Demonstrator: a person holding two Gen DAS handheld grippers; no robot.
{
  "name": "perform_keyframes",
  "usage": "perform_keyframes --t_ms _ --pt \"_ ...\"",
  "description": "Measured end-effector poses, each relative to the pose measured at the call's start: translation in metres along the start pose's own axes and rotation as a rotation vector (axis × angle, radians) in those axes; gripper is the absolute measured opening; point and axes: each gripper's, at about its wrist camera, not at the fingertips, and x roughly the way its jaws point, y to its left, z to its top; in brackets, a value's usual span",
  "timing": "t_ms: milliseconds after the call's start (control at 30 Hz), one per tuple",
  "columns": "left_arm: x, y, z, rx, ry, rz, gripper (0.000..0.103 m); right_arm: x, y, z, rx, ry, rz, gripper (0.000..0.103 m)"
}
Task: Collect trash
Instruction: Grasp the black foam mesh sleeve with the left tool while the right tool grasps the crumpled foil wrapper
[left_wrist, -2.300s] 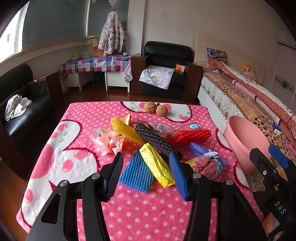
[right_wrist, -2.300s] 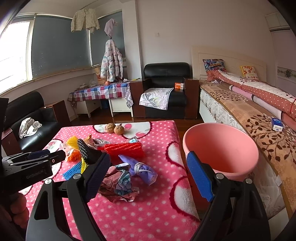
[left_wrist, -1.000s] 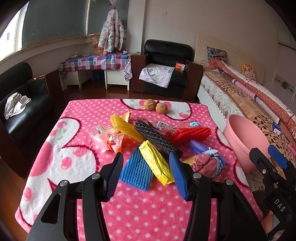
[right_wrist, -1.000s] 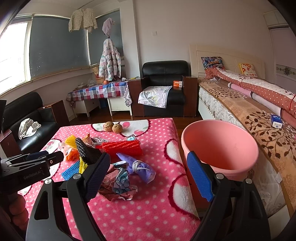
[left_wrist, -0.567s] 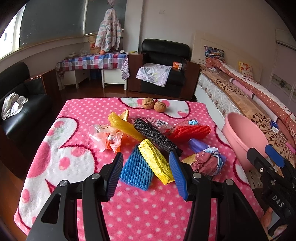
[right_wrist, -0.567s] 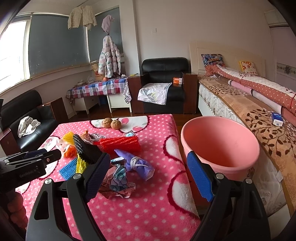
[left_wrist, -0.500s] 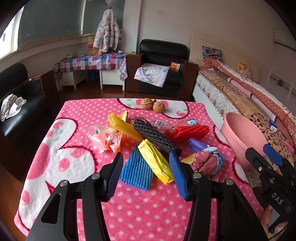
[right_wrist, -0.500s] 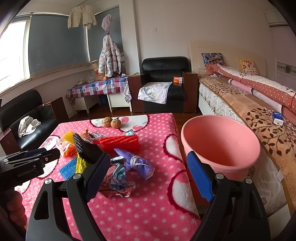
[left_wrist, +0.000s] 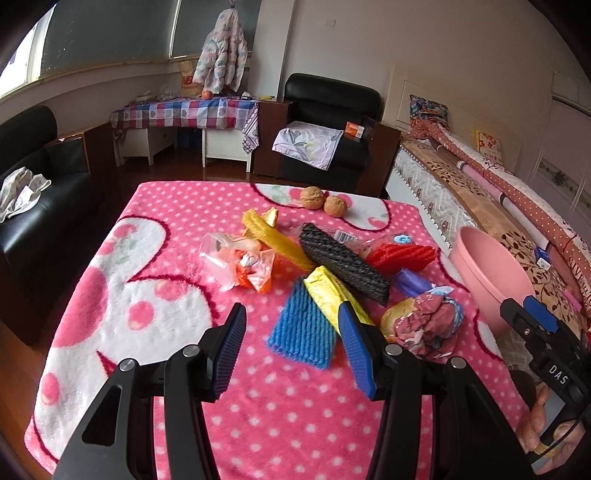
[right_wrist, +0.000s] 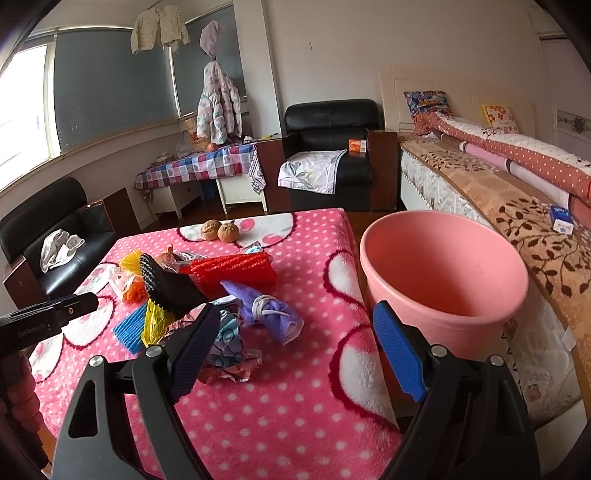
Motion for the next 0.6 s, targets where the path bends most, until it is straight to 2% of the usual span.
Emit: perform_keyframes --t_ms 133,233,400,600 --pt "0.005 0.004 0.002 -0.014 0.007 0.001 0.051 0.003 -0.002 0.0 0.002 0.007 0.011 0.085" --pt "0.007 0.002 0.007 -0.027 0.017 -0.031 0.051 0.006 -0.003 0.0 0.003 0.013 0.021 0.085" --pt "0.011 -0.014 0.017 -0.013 0.018 -0.076 0.051 0.01 -0.006 0.0 0.011 0.023 0.038 0.085" --pt "0.034 -0.031 0.034 -0.053 0.064 -0.103 0.051 0.014 -0.006 -0.002 0.006 0.041 0.095 0.083"
